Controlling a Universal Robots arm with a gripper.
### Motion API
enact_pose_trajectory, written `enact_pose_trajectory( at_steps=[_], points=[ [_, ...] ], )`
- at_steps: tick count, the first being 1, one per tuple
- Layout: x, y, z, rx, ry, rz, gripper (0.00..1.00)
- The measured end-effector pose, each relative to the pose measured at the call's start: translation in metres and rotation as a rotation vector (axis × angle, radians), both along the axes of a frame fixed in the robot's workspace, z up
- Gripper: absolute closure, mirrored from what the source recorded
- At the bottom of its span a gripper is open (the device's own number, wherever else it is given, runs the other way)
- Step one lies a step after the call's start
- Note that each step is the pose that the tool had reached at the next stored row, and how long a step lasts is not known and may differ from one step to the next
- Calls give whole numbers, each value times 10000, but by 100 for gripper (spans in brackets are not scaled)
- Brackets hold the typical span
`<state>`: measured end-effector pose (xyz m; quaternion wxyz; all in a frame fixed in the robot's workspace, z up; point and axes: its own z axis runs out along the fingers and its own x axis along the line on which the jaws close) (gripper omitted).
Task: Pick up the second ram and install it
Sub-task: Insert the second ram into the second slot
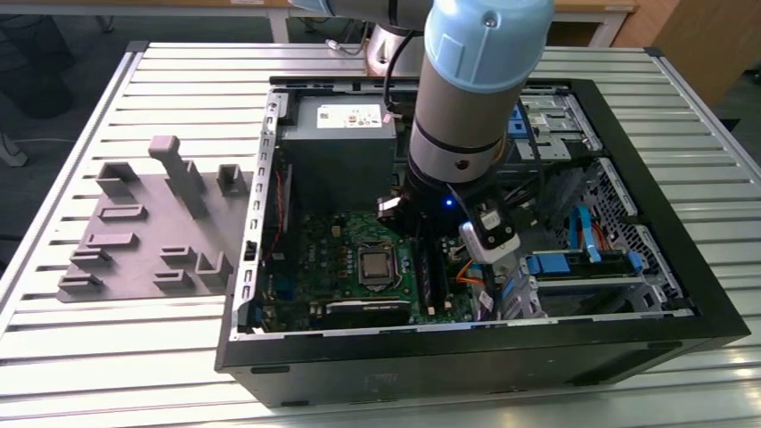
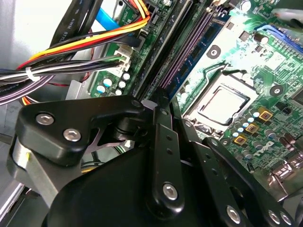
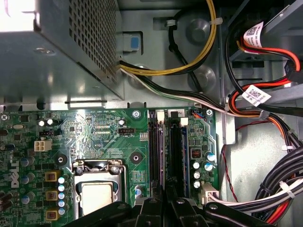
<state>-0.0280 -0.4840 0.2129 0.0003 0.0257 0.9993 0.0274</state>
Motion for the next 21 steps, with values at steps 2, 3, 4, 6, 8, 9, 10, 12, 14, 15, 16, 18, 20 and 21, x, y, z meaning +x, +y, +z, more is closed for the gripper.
enact_pose_trajectory(
  at_steps=[2,3,4,6,8,9,10,12,14,15,16,18,20,21],
  points=[
    [0,0,0,0,0,0,86],
    [0,0,0,0,0,0,86],
    [0,0,2,-1,0,0,86],
    [0,-1,10,-4,1,0,86],
    [0,0,19,-7,1,0,86],
    [0,0,24,-13,1,0,86],
    [1,0,32,-24,1,1,86],
    [1,-1,44,-47,2,1,86],
    [0,0,58,-68,1,0,86],
    [0,0,62,-82,1,0,86],
    [0,0,62,-83,1,0,86],
    [0,0,62,-84,1,1,86],
    [1,2,62,-85,0,29,86],
    [1,3,61,-84,0,64,86]
  ],
)
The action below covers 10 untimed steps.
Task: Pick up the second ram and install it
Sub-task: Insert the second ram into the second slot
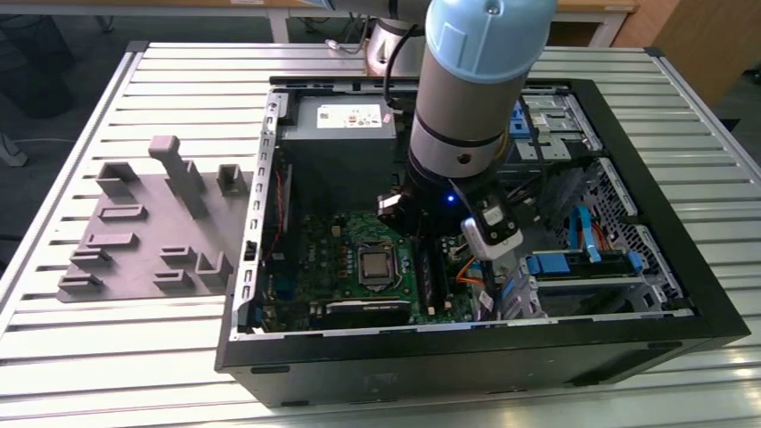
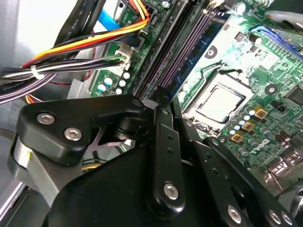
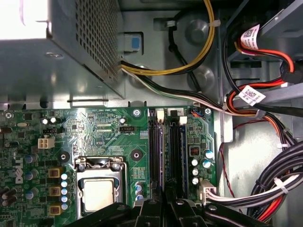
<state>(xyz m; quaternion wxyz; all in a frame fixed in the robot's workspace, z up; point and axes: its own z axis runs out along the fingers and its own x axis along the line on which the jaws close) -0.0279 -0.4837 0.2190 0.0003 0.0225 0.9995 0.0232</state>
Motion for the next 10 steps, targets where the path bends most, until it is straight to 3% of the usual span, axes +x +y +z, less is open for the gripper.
enact_pose_trajectory(
  at_steps=[10],
  points=[
    [3,2,-24,-45,0,79,86]
  ],
)
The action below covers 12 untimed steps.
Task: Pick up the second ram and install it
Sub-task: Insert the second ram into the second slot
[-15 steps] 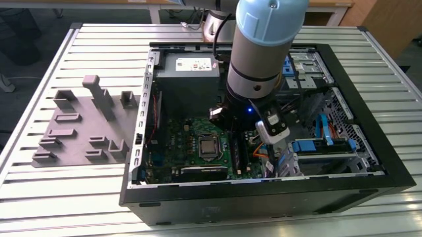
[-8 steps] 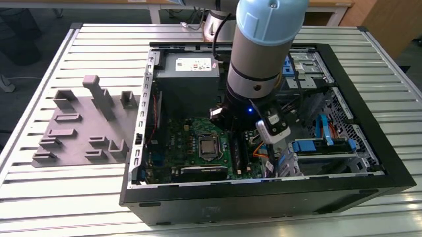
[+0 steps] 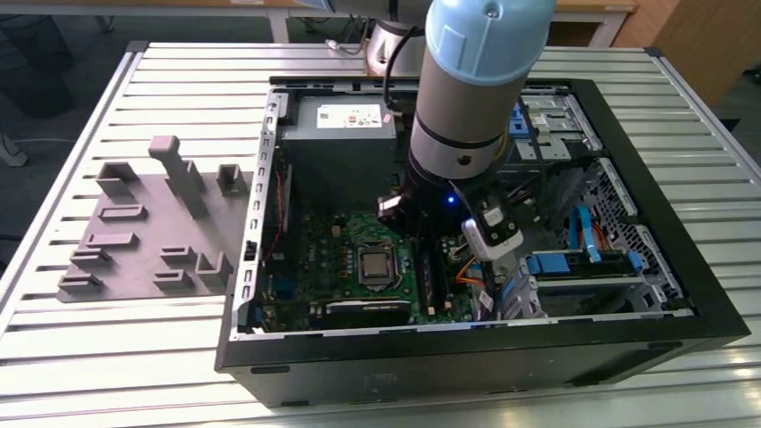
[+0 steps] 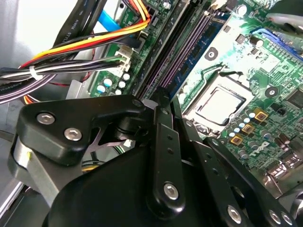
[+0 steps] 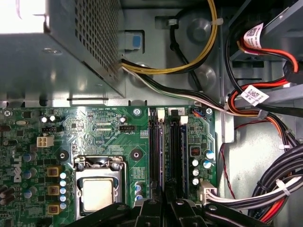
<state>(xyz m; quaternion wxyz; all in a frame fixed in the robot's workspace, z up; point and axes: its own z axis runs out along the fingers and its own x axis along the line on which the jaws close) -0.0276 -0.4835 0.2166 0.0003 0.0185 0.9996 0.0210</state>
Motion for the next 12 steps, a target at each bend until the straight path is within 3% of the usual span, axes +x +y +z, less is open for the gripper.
enact_pose_trajectory(
  at_steps=[4,12],
  points=[
    [0,0,-5,-65,2,49,86],
    [0,1,-10,-57,0,145,86]
  ],
)
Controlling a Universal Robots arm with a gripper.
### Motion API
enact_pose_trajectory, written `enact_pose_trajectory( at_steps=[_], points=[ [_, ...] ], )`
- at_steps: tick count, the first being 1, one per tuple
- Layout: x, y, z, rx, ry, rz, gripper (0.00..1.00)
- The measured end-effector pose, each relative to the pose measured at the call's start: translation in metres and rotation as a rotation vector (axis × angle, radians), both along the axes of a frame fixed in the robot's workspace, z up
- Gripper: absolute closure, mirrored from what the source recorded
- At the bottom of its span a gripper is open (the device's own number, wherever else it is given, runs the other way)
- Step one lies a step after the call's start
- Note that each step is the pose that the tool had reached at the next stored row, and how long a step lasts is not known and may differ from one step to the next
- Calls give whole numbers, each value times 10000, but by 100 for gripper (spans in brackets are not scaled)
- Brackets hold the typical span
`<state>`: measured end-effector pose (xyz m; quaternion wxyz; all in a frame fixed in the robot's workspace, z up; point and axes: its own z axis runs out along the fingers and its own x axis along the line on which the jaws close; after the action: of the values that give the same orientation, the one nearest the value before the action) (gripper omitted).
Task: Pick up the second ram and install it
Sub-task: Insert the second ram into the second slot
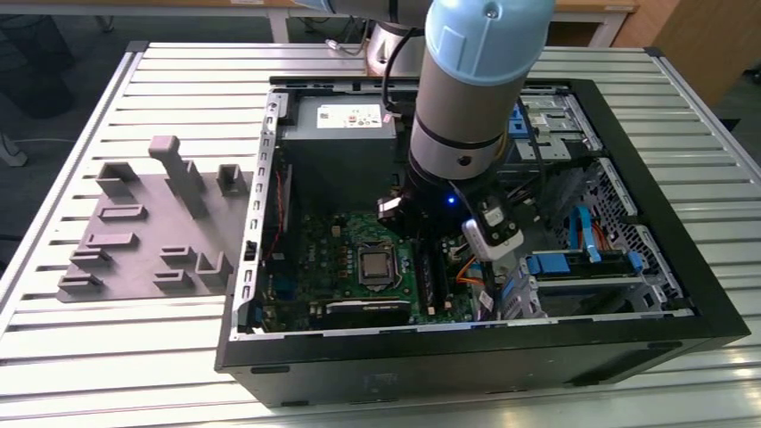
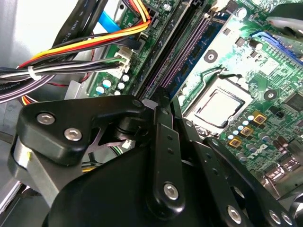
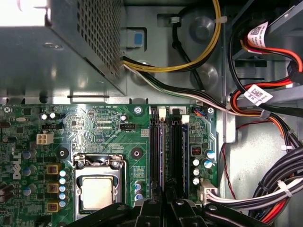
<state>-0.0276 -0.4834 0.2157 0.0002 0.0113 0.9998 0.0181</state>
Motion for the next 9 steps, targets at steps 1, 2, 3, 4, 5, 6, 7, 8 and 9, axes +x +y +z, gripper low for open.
enact_pose_trajectory(
  at_steps=[1,2,3,4,5,6,7,8,9],
  points=[
    [0,0,0,-1,0,6,86],
    [0,0,0,-2,1,13,86],
    [0,0,-2,-2,0,18,86],
    [0,0,-4,0,0,24,86],
    [0,1,-7,2,0,30,86],
    [0,0,-8,3,0,35,86],
    [0,1,-10,3,0,39,86],
    [0,1,-11,5,1,44,86],
    [0,1,-14,9,0,48,86]
  ],
)
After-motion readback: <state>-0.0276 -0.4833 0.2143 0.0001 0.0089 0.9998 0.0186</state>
